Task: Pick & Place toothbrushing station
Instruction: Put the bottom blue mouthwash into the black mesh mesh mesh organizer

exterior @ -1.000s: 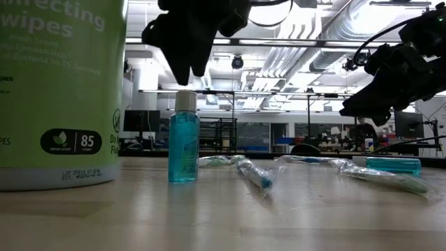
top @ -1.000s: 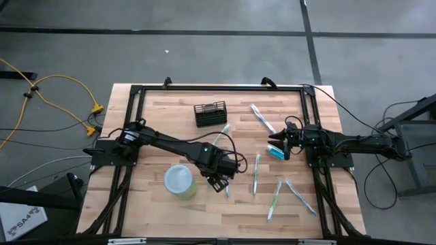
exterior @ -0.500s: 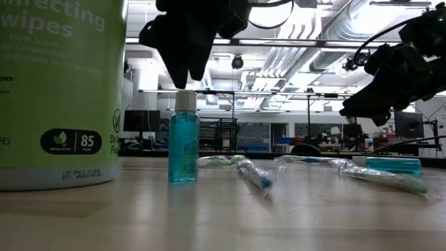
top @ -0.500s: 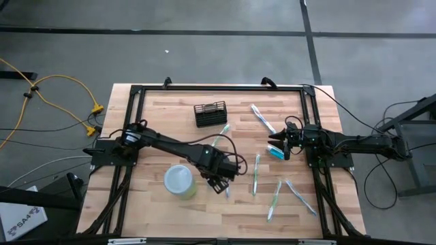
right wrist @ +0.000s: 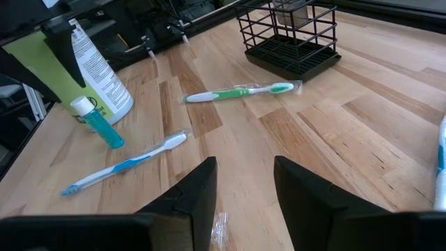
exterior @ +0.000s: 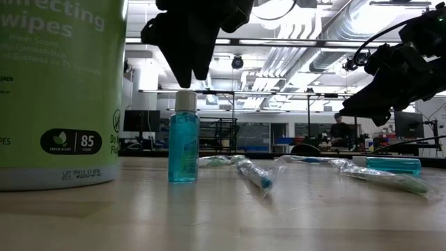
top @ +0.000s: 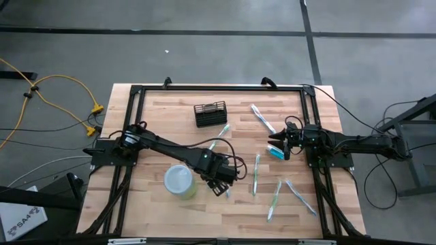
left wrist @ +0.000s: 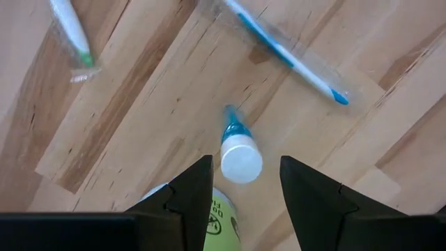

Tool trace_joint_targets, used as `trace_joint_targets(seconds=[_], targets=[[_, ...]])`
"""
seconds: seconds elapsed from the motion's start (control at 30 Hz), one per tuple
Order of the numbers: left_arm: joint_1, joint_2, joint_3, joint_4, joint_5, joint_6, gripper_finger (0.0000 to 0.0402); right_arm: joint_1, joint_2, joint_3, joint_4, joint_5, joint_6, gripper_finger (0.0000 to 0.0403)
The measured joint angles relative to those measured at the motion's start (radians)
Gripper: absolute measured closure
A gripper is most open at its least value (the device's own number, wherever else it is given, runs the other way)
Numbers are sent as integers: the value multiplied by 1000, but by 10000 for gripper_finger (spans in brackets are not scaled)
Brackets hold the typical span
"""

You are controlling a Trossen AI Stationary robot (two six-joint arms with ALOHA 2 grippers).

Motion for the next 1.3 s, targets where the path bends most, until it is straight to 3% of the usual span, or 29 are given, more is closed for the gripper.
trace_joint_targets(seconds=[0.83,1.3], targets=[[-46,8,-2,-3,-103,14,241,0,0,0,0,0,0,268],[-55,8,-18,-15,-110,-3,241,0,0,0,-1,0,0,268]])
